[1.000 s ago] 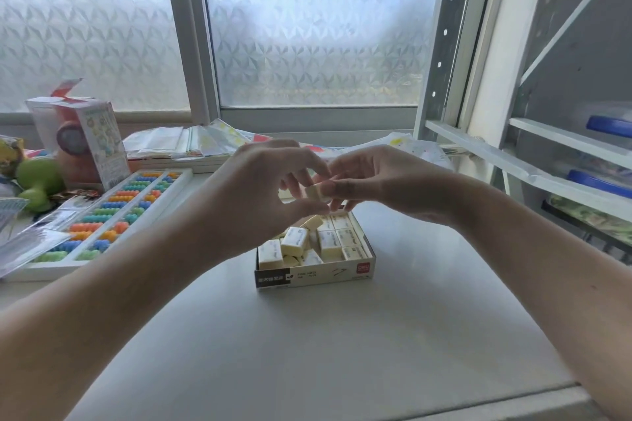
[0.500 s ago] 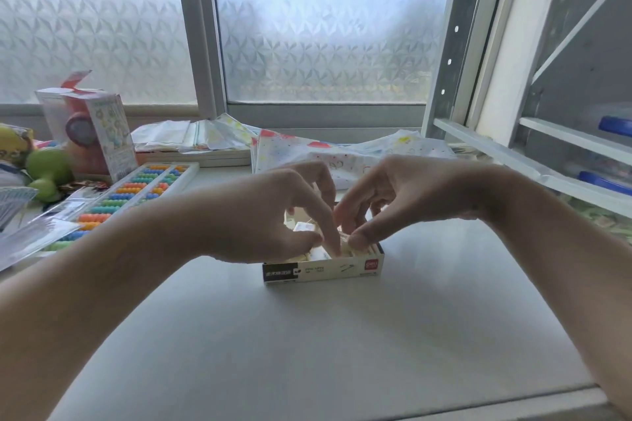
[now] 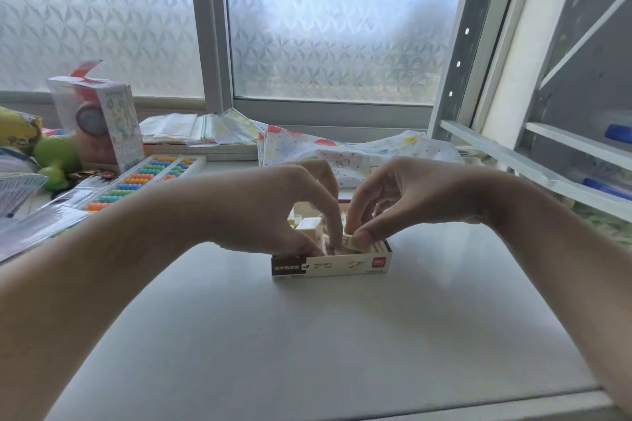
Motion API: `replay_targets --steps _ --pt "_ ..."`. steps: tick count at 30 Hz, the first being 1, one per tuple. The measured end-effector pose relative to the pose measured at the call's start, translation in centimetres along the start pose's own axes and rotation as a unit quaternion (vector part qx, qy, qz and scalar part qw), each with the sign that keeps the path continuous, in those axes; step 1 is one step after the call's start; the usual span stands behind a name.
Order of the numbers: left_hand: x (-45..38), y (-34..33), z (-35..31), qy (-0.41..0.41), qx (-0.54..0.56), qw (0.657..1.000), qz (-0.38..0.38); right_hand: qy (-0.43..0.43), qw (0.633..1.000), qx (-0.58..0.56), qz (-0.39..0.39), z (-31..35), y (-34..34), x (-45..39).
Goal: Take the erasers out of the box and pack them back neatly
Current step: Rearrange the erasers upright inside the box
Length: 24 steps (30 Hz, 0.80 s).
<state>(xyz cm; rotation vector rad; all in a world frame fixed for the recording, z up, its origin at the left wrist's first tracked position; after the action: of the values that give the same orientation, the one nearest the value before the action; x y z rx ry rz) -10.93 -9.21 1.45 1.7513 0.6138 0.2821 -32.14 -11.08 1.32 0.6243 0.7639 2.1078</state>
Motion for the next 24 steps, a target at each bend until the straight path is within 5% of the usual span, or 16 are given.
replay_targets --steps 16,24 --pt "-0.7 -0.7 0.9 -0.03 0.014 0.999 -0.009 0.017 0.997 0.074 -0.027 0.4 -0.9 -0.5" --pt "-0.9 -0.5 0.6 -0.02 0.042 0.996 -0.075 0.02 0.997 0.075 -0.025 0.2 -0.9 -0.7"
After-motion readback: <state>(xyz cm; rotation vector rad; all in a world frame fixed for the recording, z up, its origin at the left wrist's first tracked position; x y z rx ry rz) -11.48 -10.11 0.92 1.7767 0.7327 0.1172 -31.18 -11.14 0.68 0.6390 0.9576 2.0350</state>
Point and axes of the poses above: each hand's wrist, its own x-axis away from the middle knuckle, its own y-axis out of the back of the hand, z = x × y, the point moved 2 cm from there along -x, towards the middle knuckle, and after that the axes turned 6 degrees about -y, right-handed, at the moved point
